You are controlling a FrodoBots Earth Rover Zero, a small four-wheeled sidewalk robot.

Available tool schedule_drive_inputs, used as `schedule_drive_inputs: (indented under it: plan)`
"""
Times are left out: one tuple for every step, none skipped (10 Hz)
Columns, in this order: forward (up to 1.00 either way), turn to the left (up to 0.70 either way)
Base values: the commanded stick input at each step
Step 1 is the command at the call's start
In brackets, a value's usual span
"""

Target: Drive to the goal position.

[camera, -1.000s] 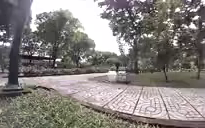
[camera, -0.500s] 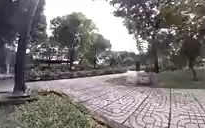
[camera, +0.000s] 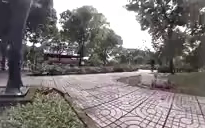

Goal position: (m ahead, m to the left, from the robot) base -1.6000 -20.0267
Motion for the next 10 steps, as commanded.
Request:
schedule_drive_inputs:
  plan:
    - [1.00,0.00]
    - [1.00,0.00]
    - [1.00,0.00]
    - [1.00,0.00]
    - [1.00,0.00]
    - [1.00,0.00]
    - [1.00,0.00]
    - [1.00,0.00]
    - [1.00,0.00]
    - [1.00,0.00]
